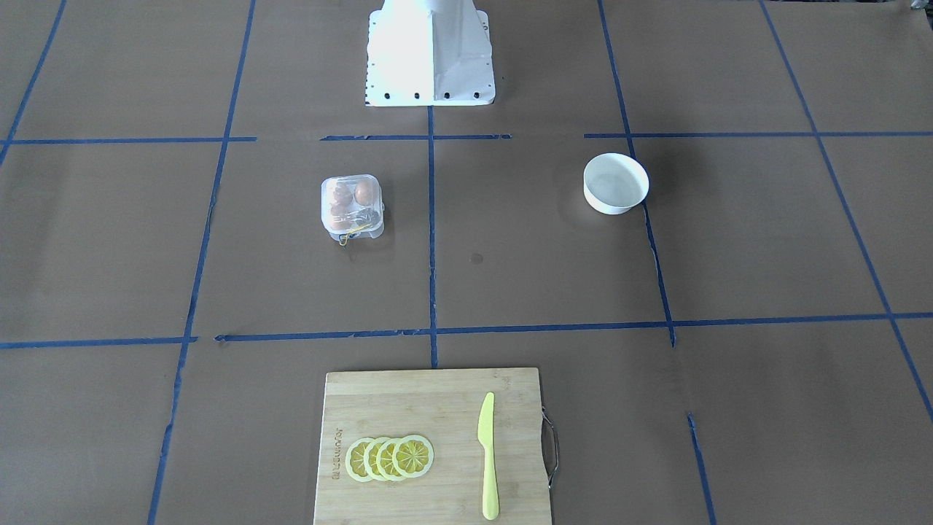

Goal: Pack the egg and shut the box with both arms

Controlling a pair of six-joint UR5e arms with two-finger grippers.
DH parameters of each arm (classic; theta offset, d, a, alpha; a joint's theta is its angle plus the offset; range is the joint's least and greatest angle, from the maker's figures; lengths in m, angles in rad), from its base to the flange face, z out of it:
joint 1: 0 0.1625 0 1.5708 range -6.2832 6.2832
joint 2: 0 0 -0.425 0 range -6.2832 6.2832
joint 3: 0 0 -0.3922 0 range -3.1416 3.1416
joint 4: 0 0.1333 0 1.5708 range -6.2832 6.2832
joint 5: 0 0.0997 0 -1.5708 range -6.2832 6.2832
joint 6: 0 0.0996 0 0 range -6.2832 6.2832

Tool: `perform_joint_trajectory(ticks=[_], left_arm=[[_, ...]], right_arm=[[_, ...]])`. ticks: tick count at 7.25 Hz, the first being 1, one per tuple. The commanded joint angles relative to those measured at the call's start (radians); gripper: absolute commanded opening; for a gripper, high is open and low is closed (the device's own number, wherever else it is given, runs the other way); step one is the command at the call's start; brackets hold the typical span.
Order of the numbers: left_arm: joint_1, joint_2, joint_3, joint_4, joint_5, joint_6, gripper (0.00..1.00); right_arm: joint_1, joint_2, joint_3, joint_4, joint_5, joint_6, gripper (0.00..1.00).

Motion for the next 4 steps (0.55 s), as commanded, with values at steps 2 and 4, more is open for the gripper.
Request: perform_joint_trajectory(ticks=[2, 4], left_arm=[[-0.007, -0.004, 0.005, -0.003, 0.002, 0.004, 1.00], [-0.007, 0.007, 0.008, -0.003, 0.003, 0.002, 1.00]], right_arm=[[0.001, -0.001, -0.011, -0.003, 0.027, -0.001, 1.00], [0.001, -0.002, -0.013, 0.001, 0.023, -0.004, 1.00]])
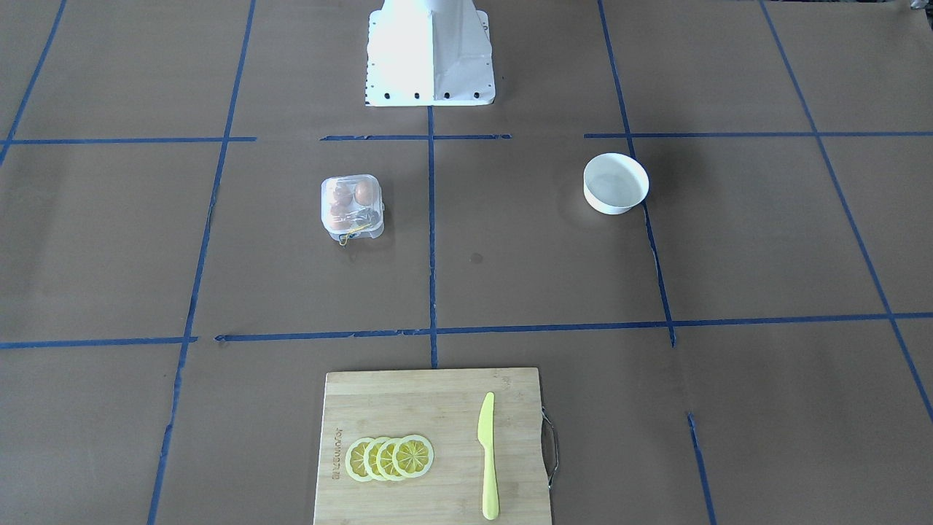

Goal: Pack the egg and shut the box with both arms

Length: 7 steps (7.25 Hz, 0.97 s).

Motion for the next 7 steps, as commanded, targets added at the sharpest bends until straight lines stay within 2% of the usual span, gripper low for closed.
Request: perform_joint_trajectory(ticks=[1, 4, 7], left_arm=[[0.000, 0.008, 0.003, 0.000, 0.002, 0.000, 1.00], [0.000, 0.010, 0.009, 0.000, 0.103, -0.005, 1.00], [0.000, 0.010, 0.019, 0.000, 0.100, -0.002, 1.00]], right_arm=[[0.000, -0.001, -0.001, 0.002, -0.005, -0.005, 1.00], [-0.006, 0.004, 0.002, -0.003, -0.075, -0.010, 1.00], [-0.026, 0.004, 0.005, -0.006, -0.131, -0.010, 1.00]])
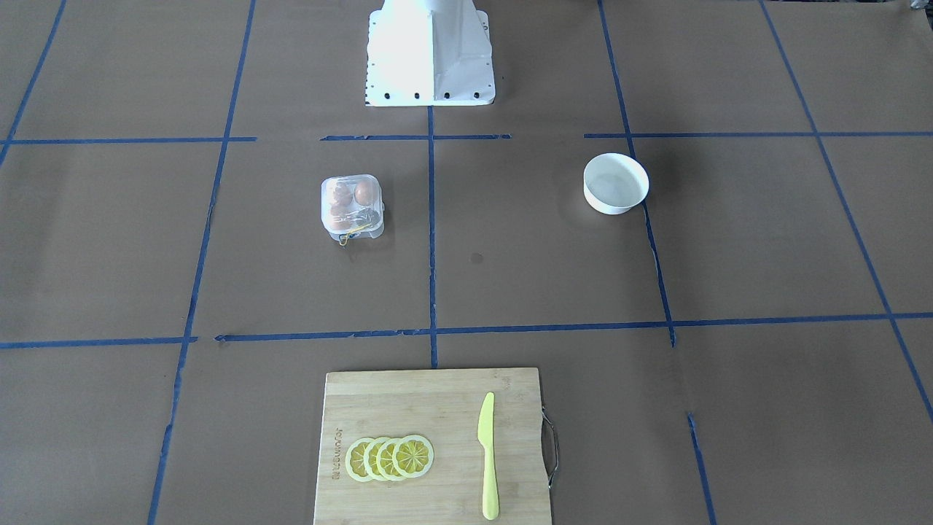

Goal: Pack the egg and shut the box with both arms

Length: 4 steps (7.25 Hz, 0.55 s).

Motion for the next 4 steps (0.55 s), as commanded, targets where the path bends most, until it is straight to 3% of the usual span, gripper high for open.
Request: perform_joint_trajectory(ticks=[1, 4], left_arm=[[0.000, 0.000, 0.004, 0.000, 0.000, 0.002, 1.00], [0.000, 0.027, 0.001, -0.005, -0.024, -0.048, 1.00]], right_arm=[[-0.009, -0.005, -0.001, -0.001, -0.018, 0.001, 1.00], [-0.009, -0.009, -0.004, -0.004, 0.017, 0.004, 1.00]])
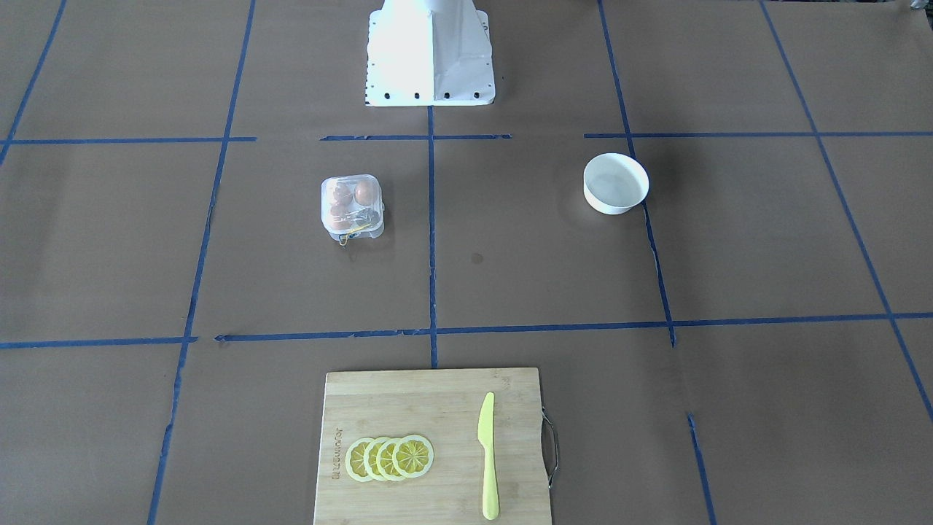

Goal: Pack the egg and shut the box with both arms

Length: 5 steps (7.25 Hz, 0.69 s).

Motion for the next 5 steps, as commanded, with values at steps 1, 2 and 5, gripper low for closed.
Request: perform_joint_trajectory(ticks=[1, 2, 5], left_arm=[[0.000, 0.011, 0.000, -0.003, -0.027, -0.112, 1.00], [0.000, 0.012, 0.001, -0.003, -0.027, -0.132, 1.00], [0.000, 0.011, 0.000, -0.004, -0.034, -0.258, 1.00]], right_arm=[[0.000, -0.001, -0.001, 0.000, 0.019, 0.002, 1.00], [0.000, -0.001, -0.001, 0.000, 0.020, 0.007, 1.00], [0.000, -0.001, -0.001, -0.003, 0.059, 0.012, 1.00]])
